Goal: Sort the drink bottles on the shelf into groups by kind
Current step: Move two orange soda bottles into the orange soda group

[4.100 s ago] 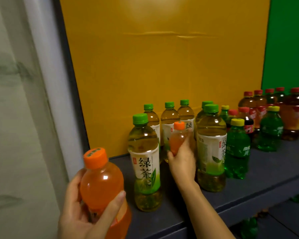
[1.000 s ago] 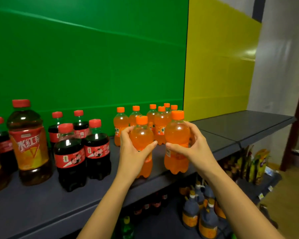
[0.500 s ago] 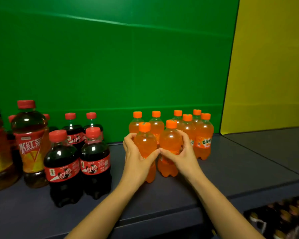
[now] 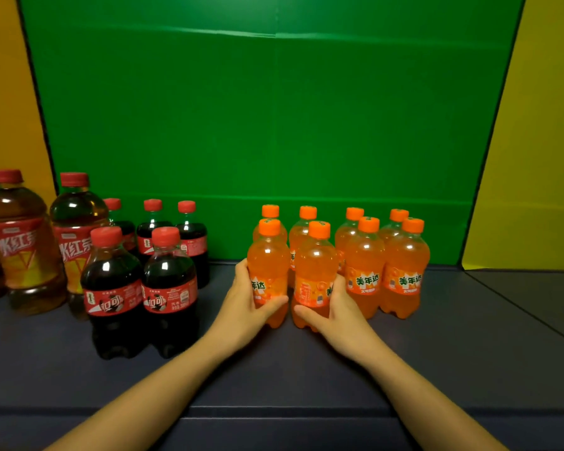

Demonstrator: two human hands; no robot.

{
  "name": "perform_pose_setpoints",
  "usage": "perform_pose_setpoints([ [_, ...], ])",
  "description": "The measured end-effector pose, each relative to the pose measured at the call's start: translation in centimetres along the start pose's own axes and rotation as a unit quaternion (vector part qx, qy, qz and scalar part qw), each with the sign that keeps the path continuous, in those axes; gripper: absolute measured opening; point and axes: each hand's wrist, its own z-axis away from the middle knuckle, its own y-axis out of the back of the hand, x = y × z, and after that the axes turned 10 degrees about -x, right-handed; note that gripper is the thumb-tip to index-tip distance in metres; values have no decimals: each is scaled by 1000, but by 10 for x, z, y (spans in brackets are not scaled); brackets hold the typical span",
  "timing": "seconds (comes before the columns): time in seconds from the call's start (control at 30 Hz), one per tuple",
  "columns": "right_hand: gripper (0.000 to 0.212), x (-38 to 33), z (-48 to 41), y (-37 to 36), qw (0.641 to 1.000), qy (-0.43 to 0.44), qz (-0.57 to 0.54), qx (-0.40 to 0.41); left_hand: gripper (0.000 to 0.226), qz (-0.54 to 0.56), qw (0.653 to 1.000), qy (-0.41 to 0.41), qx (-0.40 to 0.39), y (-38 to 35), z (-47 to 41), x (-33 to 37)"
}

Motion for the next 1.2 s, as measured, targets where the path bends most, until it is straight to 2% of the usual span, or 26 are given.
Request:
perform_pose_setpoints([
  [0.1,71,-2,-6,-10,998,-14,45,45,89,-10,1000,15,11,-3,-5,-1],
  [0.23,71,-3,-11,-15,996,-25,64,60,82,-3,1000,16,17,-6,-6,-5],
  [0.33,71,1,-12,-13,999,-27,0,38,68,25,999,32,-1,-5,-5,-8],
  [0.43,75,6,-8,-11,1000,-19,1,16,54,39,999,32,11,-2,-4,-10],
  [0.6,76,8,-9,-13,998,-15,40,36,62,12,999,31,42,-4,-8,-11],
  [0.73,73,9,-10,-14,999,-28,24,33,63,3,999,30,44,-4,-11,-15],
  [1.07,75,6,-15,-16,993,-56,83,55,65,-11,997,34,64,-5,-13,-14],
  [1.2,76,-1,1,-5,993,-24,98,53,79,9,997,47,66,-5,-14,-14],
])
